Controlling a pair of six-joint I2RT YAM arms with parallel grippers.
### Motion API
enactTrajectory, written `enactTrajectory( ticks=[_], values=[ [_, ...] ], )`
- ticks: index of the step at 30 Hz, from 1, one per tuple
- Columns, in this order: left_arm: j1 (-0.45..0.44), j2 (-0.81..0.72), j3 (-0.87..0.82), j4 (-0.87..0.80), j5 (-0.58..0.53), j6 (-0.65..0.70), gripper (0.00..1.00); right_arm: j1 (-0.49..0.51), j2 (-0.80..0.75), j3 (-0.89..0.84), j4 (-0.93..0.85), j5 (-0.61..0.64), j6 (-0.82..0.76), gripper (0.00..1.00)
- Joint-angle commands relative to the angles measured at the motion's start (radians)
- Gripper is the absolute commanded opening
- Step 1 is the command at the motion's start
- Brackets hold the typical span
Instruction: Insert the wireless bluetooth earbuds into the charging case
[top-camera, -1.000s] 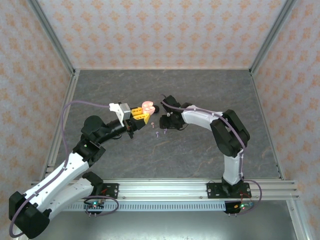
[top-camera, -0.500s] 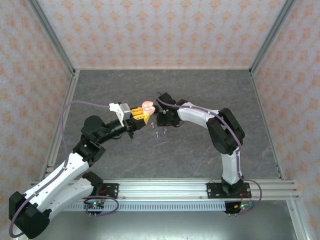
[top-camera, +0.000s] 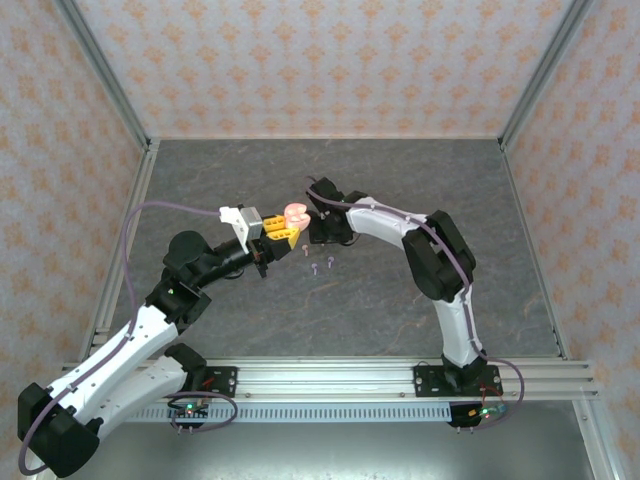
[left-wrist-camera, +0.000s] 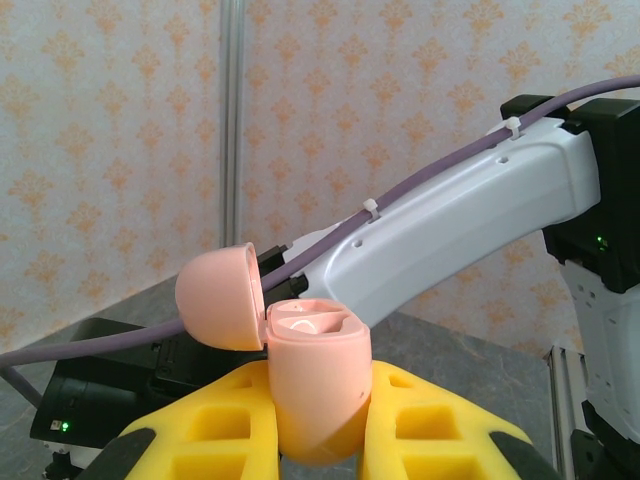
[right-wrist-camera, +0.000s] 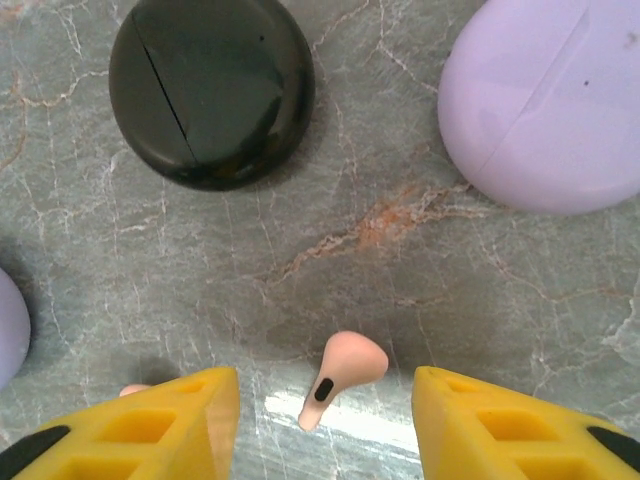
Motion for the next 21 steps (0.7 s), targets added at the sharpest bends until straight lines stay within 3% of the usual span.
enactTrajectory(
  ticks=[1,21],
  values=[
    [-0.012,-0.015,-0.006,0.003,-0.015,0.026,0.00,-0.008,0.025,0.038,-0.046,0.045,-0.016,0.47],
    [-0.012,-0.019,-0.007,-0.004,-0.018,0.026,0.00,-0.008,0.081,0.049,-0.042,-0.006,-0.008,0.32]
  ],
)
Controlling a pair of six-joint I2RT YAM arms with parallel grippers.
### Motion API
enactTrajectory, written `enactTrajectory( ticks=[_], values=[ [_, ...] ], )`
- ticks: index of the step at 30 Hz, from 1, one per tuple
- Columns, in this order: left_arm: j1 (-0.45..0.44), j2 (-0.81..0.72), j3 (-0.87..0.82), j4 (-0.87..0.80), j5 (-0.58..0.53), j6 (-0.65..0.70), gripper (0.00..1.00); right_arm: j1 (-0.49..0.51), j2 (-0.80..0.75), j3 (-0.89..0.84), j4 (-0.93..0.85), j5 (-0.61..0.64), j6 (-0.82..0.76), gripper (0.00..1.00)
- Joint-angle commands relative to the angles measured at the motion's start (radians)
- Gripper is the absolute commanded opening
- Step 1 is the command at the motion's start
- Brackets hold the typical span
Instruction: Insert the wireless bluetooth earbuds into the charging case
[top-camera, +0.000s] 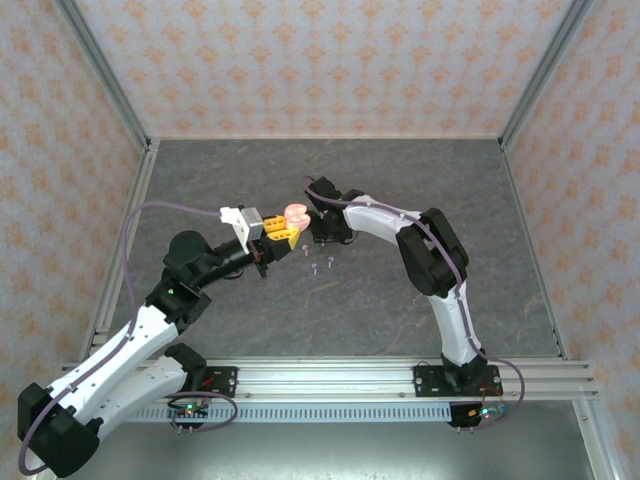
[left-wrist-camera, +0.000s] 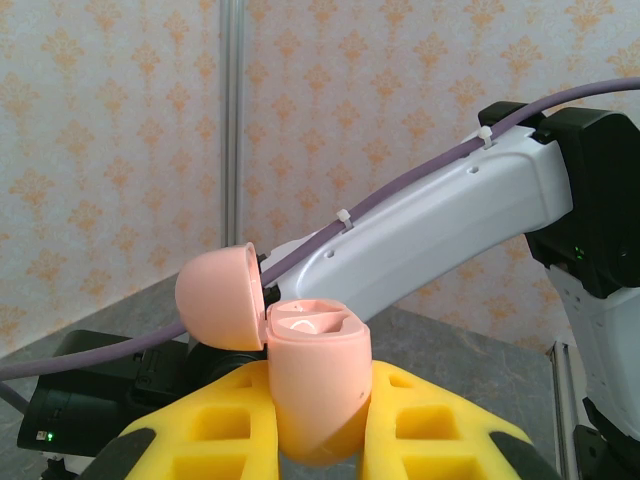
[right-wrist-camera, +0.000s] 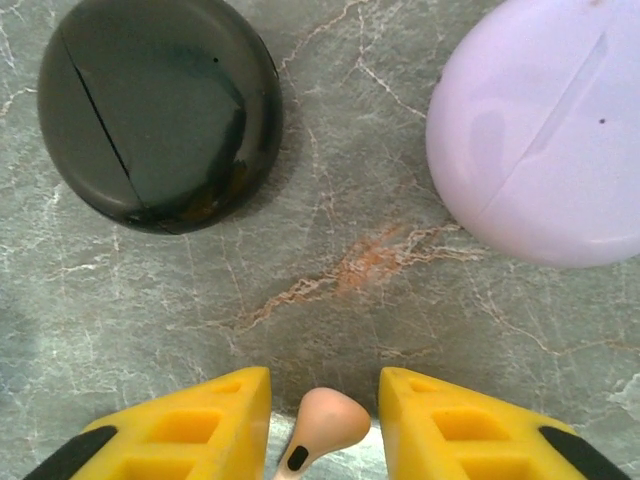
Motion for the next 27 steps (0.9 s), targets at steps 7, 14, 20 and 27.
enactTrajectory(
  ticks=[7,14,20,27],
  values=[
    [-0.012,-0.017,-0.009,0.002,-0.020,0.017,0.00,0.012,0.014,-0.018,-0.034,-0.013,0.000,0.28],
    [-0.011,-0.023,-0.009,0.000,-0.023,0.013,0.00,0.015,-0.029,-0.055,-0.011,-0.010,0.005,0.21],
    [-0.012,-0.018,-0.012,0.009,-0.023,0.005,0.00,0.006,-0.200,-0.173,0.086,0.030,0.013,0.21],
    [-0.023,0.013,-0.014,0.054,0.005,-0.012,0.00,-0.013,-0.522,-0.336,0.141,0.091,0.012,0.21]
  ],
)
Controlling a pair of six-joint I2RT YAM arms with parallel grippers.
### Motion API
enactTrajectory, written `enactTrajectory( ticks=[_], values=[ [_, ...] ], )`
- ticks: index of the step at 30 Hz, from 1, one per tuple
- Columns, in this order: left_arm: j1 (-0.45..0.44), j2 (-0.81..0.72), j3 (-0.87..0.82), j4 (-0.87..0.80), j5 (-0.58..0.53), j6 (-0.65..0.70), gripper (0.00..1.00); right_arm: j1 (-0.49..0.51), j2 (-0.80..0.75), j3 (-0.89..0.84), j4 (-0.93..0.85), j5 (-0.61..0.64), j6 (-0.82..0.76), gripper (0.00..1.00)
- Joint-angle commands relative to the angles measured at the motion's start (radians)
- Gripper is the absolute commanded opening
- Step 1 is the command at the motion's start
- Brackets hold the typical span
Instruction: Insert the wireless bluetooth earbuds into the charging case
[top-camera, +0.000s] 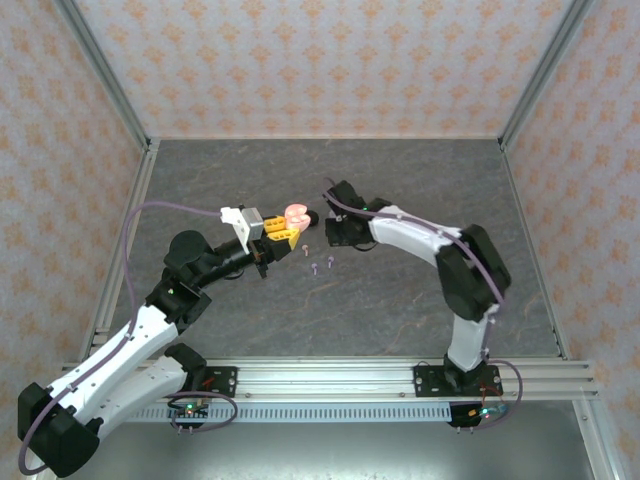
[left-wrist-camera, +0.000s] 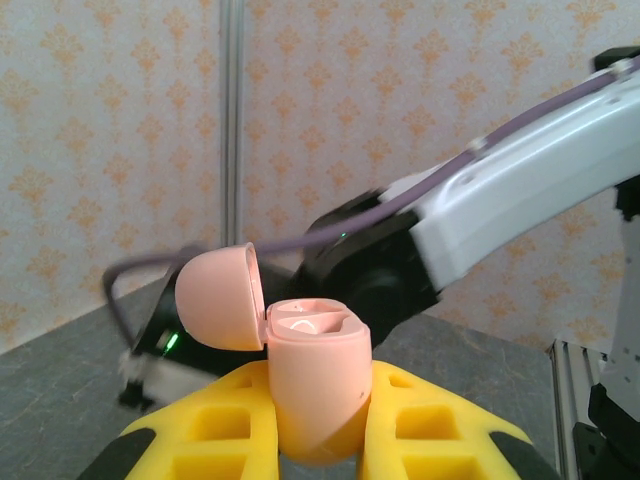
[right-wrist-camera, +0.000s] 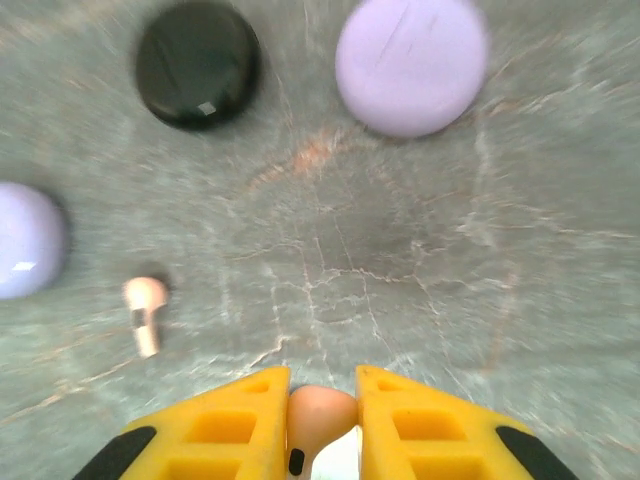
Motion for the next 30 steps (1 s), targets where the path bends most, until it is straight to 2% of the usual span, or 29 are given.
enactTrajectory(
  ticks=[1,9,13,17,24,30],
  values=[
    [-0.024,0.018,-0.012,0.060,0.003,-0.010,0.00,-0.007,-0.188,-0.047,0.046,0.065,0.000,0.21],
    [-0.054,0.090,-0.007,0.105,0.002,-0.005,0.00,-0.004,-0.552,-0.137,0.110,0.005,0.014,0.20],
    [-0.061,0.125,-0.010,0.132,0.008,-0.009,0.00,0.013,-0.670,-0.157,0.172,-0.046,0.034,0.21],
    [-0.066,0.156,-0.012,0.169,0.012,-0.022,0.00,0.057,-0.696,-0.119,0.182,-0.090,0.034,0.21],
    [-0.078,0.186,0.000,0.182,0.014,-0.025,0.00,0.169,-0.683,-0.104,0.234,-0.004,0.002,0.21],
    [-0.080,0.185,0.002,0.182,0.000,-0.025,0.00,0.208,-0.659,-0.106,0.239,0.037,-0.012,0.20]
  ],
)
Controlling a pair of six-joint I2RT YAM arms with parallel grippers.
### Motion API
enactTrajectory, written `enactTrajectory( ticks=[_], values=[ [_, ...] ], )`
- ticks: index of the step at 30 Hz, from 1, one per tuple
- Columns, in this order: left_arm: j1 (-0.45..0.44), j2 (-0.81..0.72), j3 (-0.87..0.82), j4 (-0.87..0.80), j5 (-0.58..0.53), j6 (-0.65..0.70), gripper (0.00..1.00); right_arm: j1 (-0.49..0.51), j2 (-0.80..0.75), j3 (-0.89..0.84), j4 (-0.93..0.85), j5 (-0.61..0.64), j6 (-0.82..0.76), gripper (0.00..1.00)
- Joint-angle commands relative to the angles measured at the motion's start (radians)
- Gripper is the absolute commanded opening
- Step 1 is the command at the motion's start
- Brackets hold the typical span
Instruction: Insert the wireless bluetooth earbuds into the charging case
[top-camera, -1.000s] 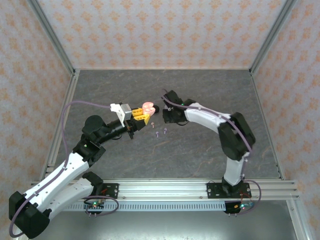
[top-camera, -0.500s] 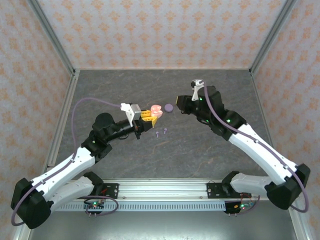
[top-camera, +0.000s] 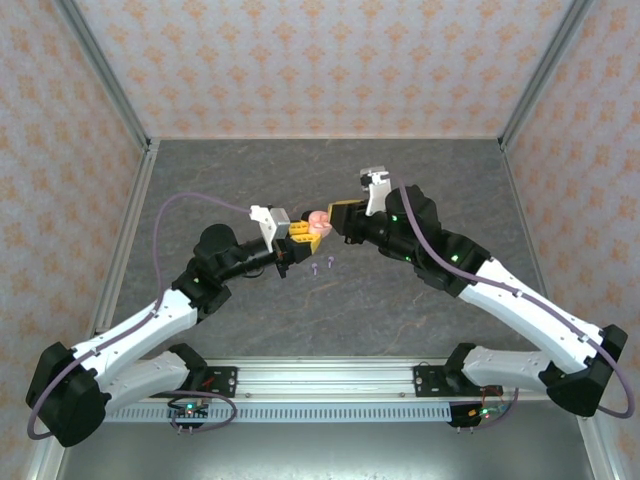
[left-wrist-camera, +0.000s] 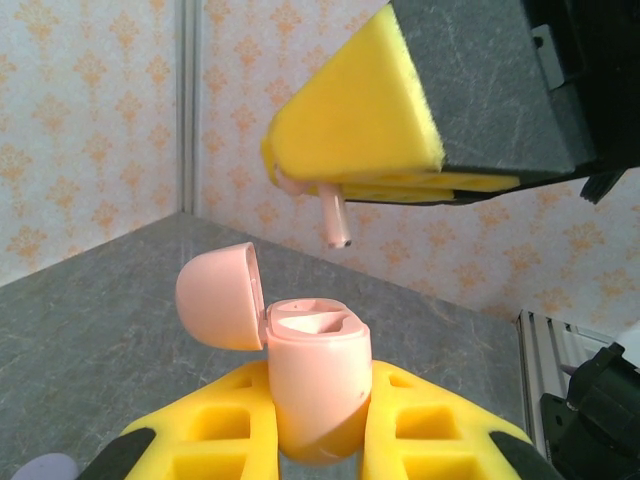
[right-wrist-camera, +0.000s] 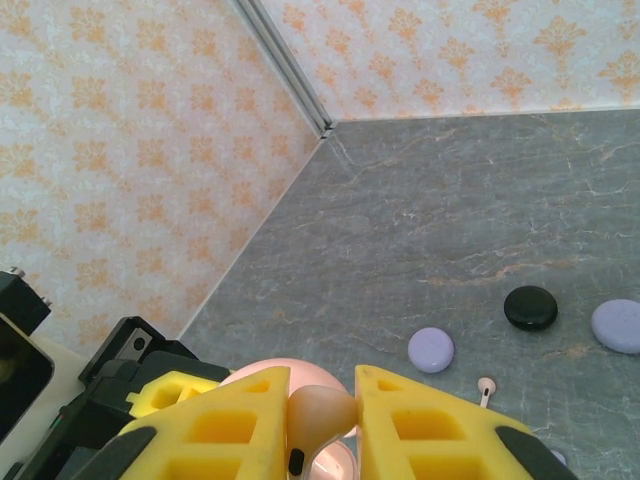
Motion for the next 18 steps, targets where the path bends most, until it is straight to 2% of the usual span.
enactTrajectory(
  ticks=[1,8,18],
  values=[
    [-0.007,-0.004,0.003,0.063,-0.006,-0.006,0.00,0.014,0.015,0.022,0.048,0.050,-0.019,0.20],
    [-0.007,-0.002,0.003,0.059,-0.014,-0.002,0.00,0.019,0.048,0.016,0.077,0.038,-0.002,0.20],
    [-0.007,-0.009,0.001,0.047,-0.045,0.003,0.00,0.019,0.044,0.008,0.028,0.028,0.018,0.20]
  ],
)
